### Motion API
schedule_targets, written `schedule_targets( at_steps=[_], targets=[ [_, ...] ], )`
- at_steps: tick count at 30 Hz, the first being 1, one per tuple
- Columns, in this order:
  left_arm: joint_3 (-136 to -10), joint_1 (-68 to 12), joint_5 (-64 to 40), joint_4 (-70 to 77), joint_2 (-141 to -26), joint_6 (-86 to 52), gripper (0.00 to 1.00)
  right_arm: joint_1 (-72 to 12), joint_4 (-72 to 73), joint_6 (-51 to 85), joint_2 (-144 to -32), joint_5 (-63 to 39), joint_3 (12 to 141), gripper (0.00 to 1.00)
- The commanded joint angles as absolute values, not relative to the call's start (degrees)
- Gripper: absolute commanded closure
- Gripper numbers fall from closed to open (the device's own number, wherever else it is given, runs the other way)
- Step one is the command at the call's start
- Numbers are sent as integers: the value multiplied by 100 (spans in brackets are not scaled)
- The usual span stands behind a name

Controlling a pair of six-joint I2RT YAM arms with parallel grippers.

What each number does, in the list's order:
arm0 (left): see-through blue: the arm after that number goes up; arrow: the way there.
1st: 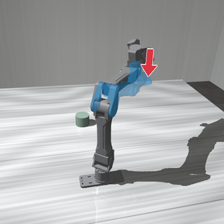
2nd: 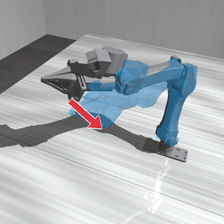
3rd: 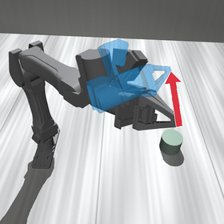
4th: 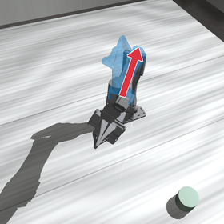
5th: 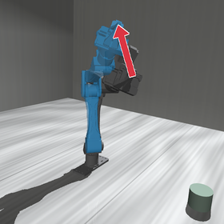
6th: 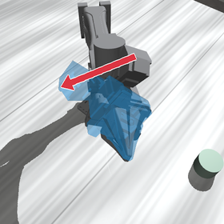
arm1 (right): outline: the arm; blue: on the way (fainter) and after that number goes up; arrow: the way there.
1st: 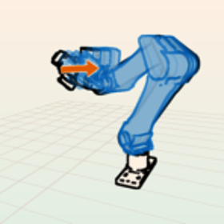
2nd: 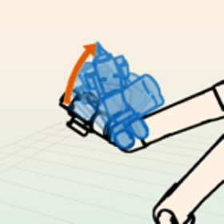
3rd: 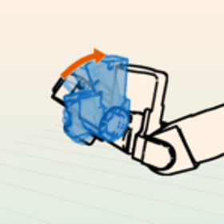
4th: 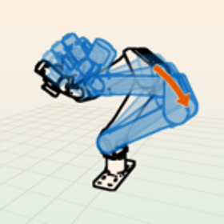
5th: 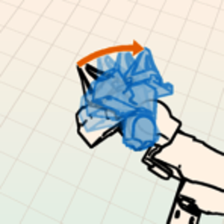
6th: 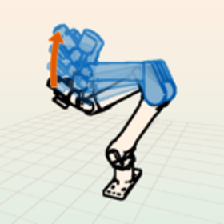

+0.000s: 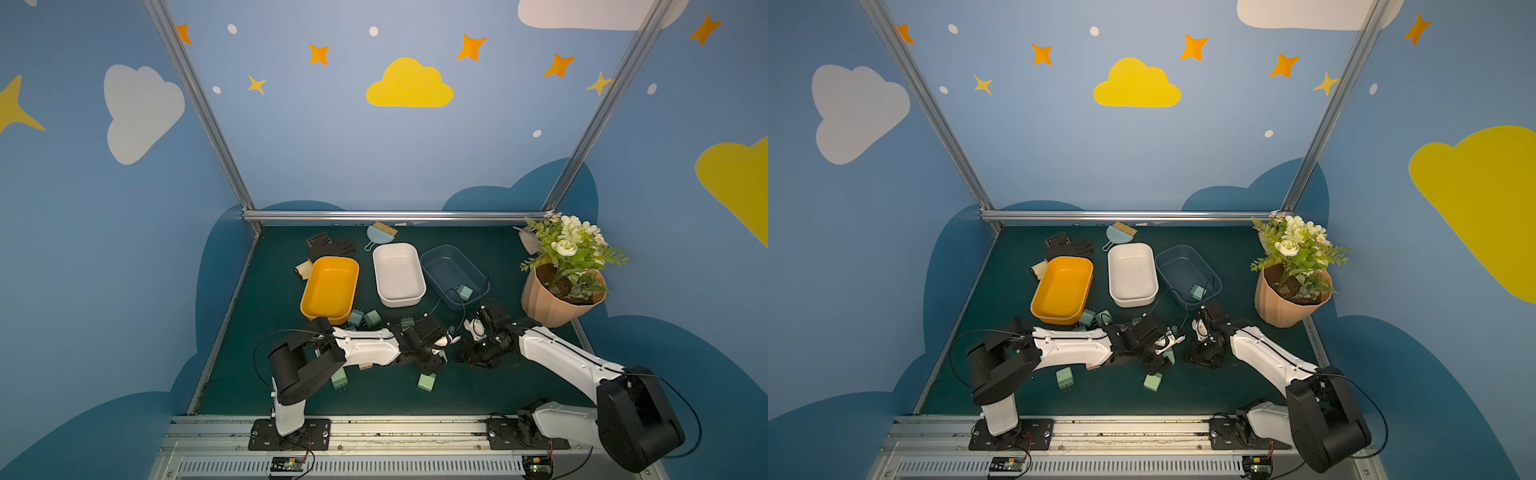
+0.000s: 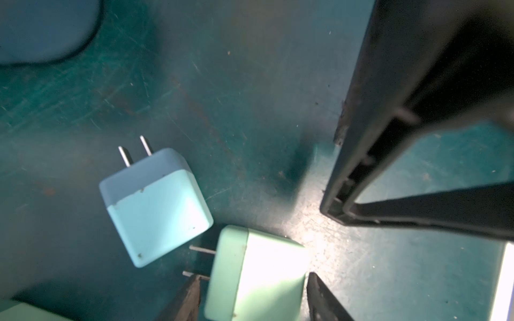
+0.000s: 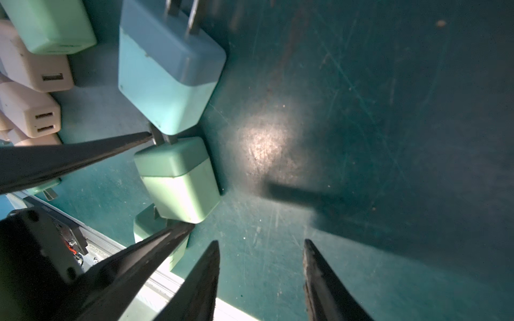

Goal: Place the plugs by color into the storage box
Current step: Pick up the plug from the center of the board.

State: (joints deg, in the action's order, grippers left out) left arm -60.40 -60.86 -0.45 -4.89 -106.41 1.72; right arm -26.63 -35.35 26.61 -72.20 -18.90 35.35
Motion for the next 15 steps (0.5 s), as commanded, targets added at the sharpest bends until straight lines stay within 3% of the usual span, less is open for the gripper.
schedule_targets(
  at_steps=[1,15],
  targets=[
    [-6301,-6064,-102,-854,-10800,215,42,-2693,-3465,2688,-7267,-1940,3687,51],
    [-6093,-6065,-213,-917,-10100,392,58,-2710,-3940,2560,-6840,-1726,4017,50]
  ],
)
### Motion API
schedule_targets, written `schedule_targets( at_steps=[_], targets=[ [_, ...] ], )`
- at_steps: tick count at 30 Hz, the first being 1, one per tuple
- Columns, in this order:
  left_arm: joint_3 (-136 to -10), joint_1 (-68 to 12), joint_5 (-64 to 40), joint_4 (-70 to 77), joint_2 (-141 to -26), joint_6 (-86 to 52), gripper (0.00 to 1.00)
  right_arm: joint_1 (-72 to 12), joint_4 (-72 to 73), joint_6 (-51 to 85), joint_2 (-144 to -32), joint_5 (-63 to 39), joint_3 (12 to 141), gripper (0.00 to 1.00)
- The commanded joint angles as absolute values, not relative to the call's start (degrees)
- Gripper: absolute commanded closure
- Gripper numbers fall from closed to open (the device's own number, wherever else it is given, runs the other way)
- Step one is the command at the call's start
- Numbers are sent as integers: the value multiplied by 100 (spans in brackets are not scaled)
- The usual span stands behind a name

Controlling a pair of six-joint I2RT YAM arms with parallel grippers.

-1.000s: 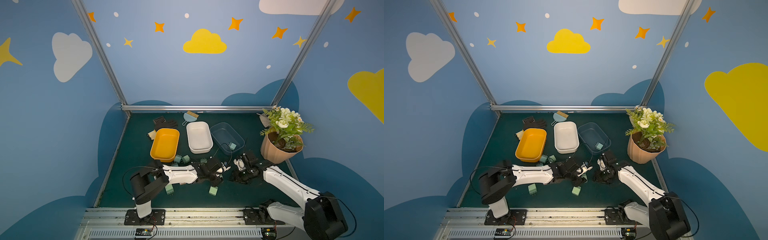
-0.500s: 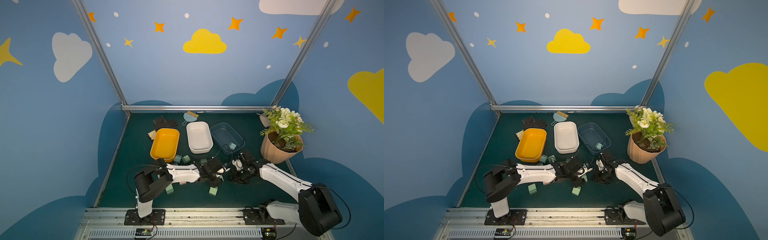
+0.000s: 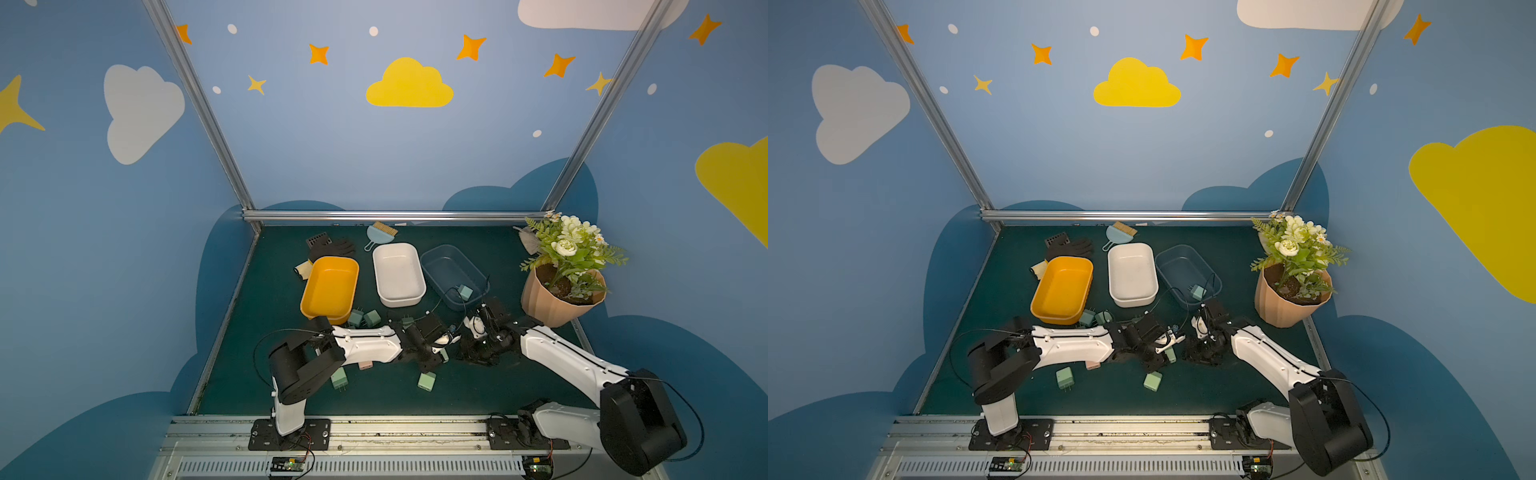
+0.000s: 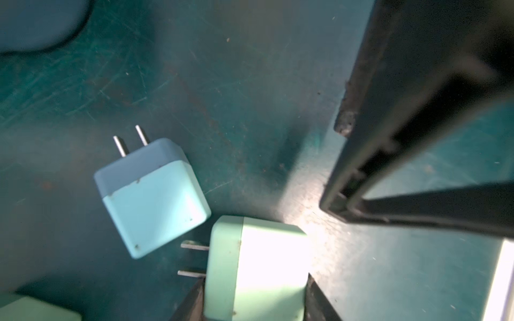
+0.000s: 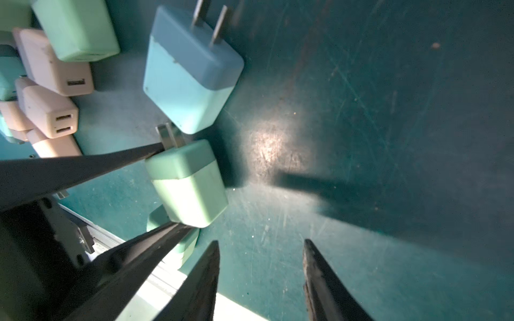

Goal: Place the plugs by color into the storage box
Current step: Pick up the plug from the center of the board, then place the plug in the storage box.

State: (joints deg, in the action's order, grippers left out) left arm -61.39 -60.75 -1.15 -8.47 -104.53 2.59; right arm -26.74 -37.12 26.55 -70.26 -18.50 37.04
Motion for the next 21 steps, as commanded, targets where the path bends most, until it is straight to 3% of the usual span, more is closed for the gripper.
schedule_targets(
  at_steps=[1,9,21],
  targets=[
    [-6097,-6064,-183,-963,-10037,406,58,-2706,-3980,2566,-6818,-1707,4061,50],
    [-6425,-5847,121,-1652,-9549,196,63,-2786,-4283,2550,-6614,-1263,4886,50],
    [-6218,-4292,-689,-1177,-8842,18,64,-2804,-3731,2574,-6658,-862,5491,49]
  ],
)
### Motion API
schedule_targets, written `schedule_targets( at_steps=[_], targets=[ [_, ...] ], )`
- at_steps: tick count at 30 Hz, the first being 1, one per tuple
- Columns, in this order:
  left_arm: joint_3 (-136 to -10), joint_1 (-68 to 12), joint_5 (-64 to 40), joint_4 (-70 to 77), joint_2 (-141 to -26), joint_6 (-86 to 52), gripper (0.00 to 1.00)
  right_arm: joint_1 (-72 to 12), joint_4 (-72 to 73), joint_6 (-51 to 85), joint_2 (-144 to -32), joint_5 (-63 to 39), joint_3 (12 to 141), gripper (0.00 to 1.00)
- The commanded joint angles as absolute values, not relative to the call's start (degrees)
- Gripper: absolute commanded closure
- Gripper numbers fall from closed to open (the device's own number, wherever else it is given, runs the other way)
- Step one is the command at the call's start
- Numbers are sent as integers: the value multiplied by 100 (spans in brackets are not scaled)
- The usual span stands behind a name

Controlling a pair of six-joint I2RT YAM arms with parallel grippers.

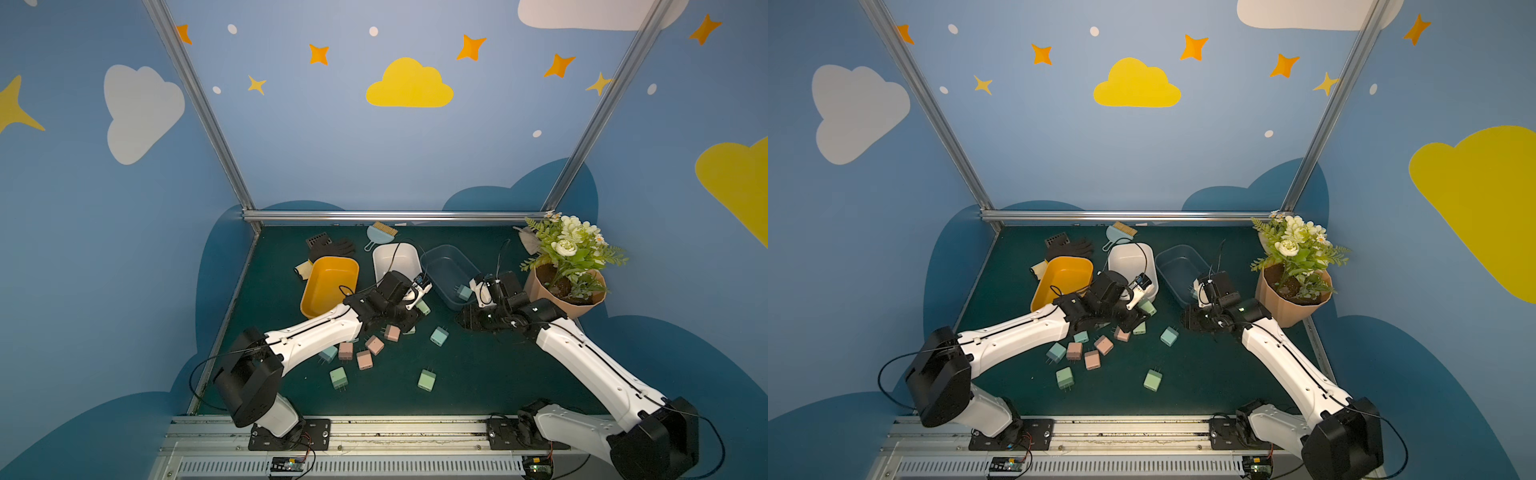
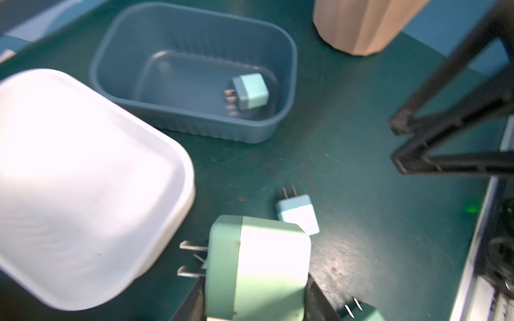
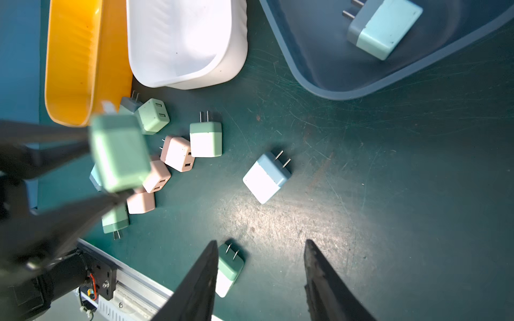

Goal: Place the plugs by color into the storage box
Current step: Place the plug in the storage box.

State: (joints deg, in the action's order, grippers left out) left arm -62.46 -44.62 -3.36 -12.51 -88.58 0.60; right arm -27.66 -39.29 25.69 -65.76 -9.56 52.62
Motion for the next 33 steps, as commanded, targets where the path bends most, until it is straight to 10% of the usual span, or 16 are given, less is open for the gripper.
schedule_targets(
  at_steps=[1,8,33],
  targets=[
    [-6248,-4139,-814,-1156,-8872,15,65,-2804,-3671,2590,-6721,-897,5538,49],
    [-6964,-3375,-1298,-1103,-9596,-26,83,-2832,-3512,2636,-7512,-1252,6087,49],
    [-8594,-3146,-626,-1638,-11539,457,80,-2953,-4395,2230,-9716,-1596,8102,49]
  ],
)
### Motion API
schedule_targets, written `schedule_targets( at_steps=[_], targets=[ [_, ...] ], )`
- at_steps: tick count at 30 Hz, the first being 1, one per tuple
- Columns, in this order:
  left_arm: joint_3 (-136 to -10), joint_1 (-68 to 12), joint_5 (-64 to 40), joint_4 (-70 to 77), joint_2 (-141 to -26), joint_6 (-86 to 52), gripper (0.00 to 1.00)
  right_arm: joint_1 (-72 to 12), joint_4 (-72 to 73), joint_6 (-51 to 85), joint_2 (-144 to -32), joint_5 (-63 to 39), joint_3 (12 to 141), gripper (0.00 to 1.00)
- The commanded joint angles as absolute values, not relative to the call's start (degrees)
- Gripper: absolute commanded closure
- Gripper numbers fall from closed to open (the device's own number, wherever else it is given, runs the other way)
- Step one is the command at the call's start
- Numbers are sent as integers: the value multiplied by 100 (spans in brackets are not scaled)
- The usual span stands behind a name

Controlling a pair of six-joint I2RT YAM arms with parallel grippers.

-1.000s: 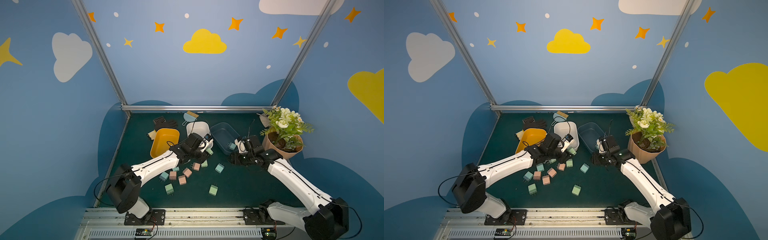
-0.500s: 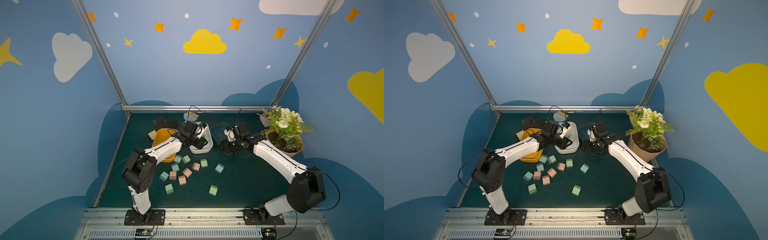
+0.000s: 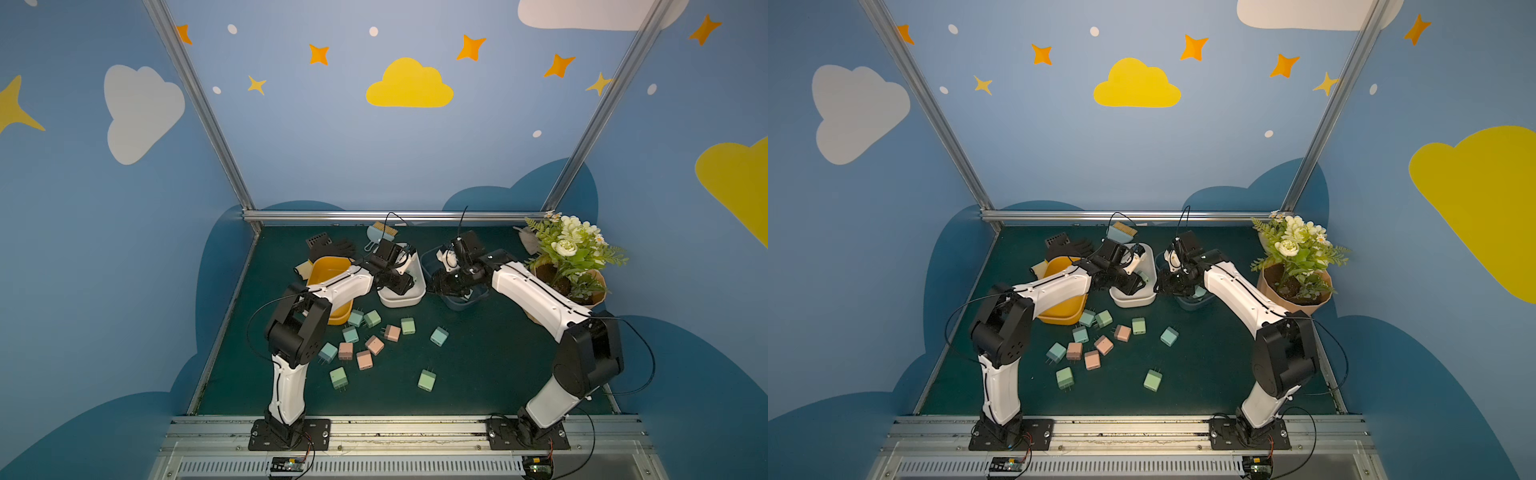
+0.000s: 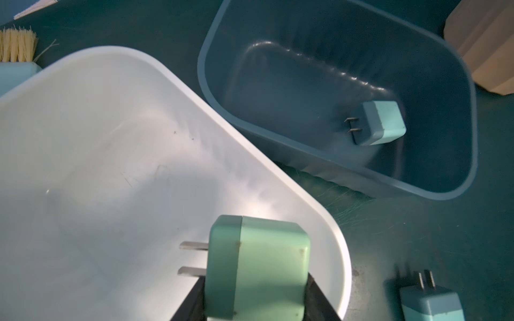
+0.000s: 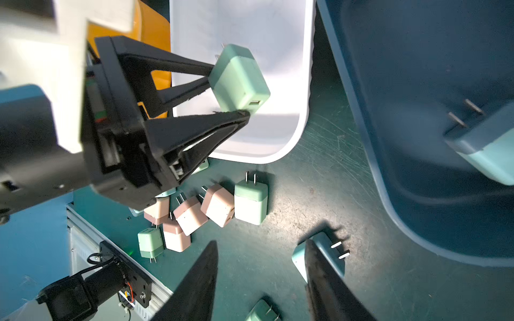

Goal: Place the plugs by color into the storage box
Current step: Place the plug in the storage box.

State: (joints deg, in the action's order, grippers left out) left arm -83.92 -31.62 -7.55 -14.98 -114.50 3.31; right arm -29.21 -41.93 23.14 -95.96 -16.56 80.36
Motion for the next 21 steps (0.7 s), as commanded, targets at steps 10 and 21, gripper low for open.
schedule_targets(
  at_steps=[10,21],
  targets=[
    [-8555,-3147,-413,-1556,-11525,528,35,-2988,-4373,2314,-9686,-1564,8090,49],
    [-8394,-3154,-508,-1370,-11367,439,34,-3049,-4285,2366,-9629,-1573,8041,49]
  ],
)
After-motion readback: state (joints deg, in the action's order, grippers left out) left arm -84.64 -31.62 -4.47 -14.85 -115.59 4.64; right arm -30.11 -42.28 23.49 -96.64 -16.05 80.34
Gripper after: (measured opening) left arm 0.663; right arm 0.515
